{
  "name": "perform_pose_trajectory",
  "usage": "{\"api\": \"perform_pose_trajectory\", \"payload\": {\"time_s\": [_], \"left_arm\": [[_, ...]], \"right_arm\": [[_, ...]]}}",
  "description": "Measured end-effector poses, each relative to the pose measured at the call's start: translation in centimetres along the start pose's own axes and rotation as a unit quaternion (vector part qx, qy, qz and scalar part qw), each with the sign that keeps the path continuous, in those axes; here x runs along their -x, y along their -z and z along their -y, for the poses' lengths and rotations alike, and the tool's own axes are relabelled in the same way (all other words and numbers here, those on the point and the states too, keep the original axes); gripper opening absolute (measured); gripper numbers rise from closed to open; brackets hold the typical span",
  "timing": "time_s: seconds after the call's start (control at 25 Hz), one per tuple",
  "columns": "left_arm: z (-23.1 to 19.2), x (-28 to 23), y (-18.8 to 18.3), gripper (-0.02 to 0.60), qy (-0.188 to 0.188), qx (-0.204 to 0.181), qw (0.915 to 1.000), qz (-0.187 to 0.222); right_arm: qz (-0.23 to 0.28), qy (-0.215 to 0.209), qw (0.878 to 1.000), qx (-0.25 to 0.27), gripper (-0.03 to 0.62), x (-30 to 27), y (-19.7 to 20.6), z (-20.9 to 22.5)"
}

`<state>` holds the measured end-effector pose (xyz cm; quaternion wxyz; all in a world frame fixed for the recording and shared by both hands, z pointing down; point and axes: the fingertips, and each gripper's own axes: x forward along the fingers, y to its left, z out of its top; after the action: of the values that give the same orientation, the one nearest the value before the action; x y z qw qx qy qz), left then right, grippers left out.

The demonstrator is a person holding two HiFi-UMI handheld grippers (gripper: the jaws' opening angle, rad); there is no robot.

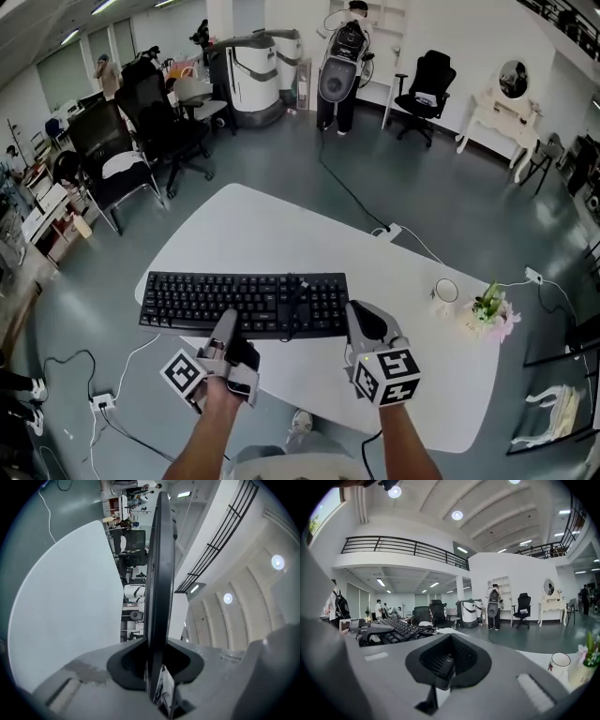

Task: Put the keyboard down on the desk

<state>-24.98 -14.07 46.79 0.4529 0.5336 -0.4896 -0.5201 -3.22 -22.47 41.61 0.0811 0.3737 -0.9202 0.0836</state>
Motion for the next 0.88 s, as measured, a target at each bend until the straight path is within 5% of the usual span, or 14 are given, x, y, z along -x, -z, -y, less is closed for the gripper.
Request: {"api": "perform_pose_trajectory", "payload": {"time_s": [0.52,0.88], "left_arm": [[-1.1,-6.5,1.0,0.083,0.005,0.009,0.9972,-0.074],[-2.9,-11.2,-0.8,0.083,0.013,0.033,0.9880,-0.151]], "right_arm": [[0.008,0.064,0.998,-0.016,0.000,-1.6,-0.7,3.3],[0.008,0.141,0.990,-0.027,0.000,-4.2,-0.8,2.4]]}}
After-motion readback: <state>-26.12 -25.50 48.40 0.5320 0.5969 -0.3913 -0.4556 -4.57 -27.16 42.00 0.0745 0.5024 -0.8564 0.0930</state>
